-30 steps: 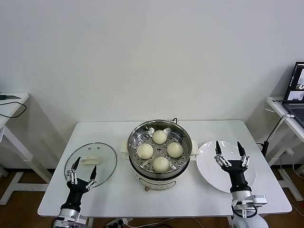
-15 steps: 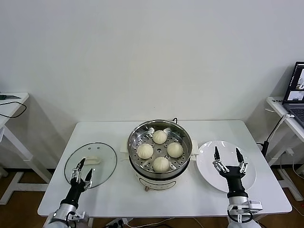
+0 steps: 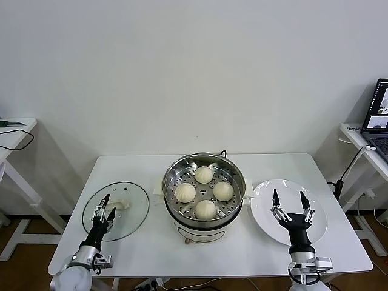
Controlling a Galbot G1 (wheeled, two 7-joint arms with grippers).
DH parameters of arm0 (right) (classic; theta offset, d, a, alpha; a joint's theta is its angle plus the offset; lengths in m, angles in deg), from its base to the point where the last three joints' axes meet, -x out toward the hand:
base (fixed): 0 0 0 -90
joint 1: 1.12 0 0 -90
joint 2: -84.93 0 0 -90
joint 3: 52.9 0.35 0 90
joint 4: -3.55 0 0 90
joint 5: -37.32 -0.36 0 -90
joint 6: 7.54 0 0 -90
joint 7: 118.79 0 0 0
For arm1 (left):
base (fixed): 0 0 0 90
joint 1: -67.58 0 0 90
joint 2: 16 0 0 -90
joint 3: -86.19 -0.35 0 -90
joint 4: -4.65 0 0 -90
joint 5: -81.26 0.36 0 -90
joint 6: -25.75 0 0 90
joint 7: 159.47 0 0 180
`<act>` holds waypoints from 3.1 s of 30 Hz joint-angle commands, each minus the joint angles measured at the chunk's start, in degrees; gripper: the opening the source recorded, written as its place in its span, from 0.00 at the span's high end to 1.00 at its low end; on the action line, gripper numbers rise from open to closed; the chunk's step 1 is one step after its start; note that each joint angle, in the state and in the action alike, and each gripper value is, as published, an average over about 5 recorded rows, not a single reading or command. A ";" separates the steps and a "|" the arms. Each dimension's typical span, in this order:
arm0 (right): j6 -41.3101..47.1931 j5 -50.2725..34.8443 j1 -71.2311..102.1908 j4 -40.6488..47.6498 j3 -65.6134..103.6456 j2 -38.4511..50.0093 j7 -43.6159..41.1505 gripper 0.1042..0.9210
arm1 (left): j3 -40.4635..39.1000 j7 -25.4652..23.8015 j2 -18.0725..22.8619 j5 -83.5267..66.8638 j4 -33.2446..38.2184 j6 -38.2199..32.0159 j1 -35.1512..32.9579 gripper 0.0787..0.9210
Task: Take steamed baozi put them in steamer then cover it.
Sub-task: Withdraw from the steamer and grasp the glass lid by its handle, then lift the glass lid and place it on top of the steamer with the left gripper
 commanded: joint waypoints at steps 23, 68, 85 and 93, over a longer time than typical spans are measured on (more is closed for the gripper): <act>-0.86 1.63 0.62 0.72 -0.85 0.24 -0.04 0.12 | -0.92 1.19 0.83 3.86 -8.02 2.52 8.24 0.12; -0.98 0.50 -0.84 0.85 -0.44 1.41 -0.05 0.12 | -3.20 -17.39 -7.79 -12.11 44.71 26.50 -15.59 0.87; -1.24 0.42 -1.00 1.96 2.50 0.03 -0.50 0.12 | -35.36 -23.98 -14.41 -3.66 40.00 43.73 4.17 0.87; -1.16 1.18 -0.65 2.32 3.18 -0.95 -0.49 0.12 | -44.18 -25.81 -13.08 -2.57 37.04 50.58 13.28 0.87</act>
